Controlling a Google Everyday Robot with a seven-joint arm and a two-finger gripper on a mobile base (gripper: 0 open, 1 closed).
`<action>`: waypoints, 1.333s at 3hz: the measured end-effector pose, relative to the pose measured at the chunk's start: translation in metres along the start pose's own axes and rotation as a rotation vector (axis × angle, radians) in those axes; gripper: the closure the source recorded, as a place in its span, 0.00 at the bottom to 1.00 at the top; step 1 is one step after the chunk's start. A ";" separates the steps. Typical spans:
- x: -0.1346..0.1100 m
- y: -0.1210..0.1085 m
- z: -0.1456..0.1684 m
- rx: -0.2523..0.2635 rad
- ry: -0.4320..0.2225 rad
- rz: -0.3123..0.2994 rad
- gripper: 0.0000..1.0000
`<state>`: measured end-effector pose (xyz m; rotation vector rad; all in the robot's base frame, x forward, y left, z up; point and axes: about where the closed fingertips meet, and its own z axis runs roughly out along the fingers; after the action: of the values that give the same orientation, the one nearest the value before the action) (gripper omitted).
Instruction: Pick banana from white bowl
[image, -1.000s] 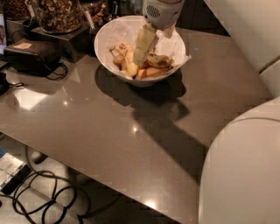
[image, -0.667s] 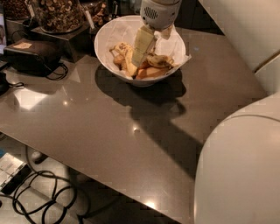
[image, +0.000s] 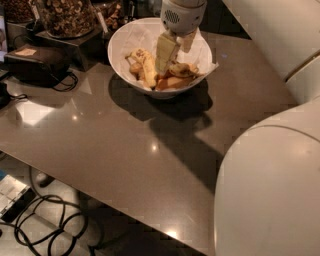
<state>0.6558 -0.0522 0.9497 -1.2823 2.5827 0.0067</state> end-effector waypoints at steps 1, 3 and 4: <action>0.003 -0.005 0.003 0.005 0.009 0.015 0.35; 0.003 -0.003 0.016 -0.021 0.029 0.018 0.32; 0.002 -0.005 0.022 -0.020 0.040 0.020 0.51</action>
Offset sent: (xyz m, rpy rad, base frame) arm -0.0124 -0.0229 -0.0101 -0.0414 0.0904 -0.0410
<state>0.6636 -0.0546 0.9281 -1.2760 2.6356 0.0114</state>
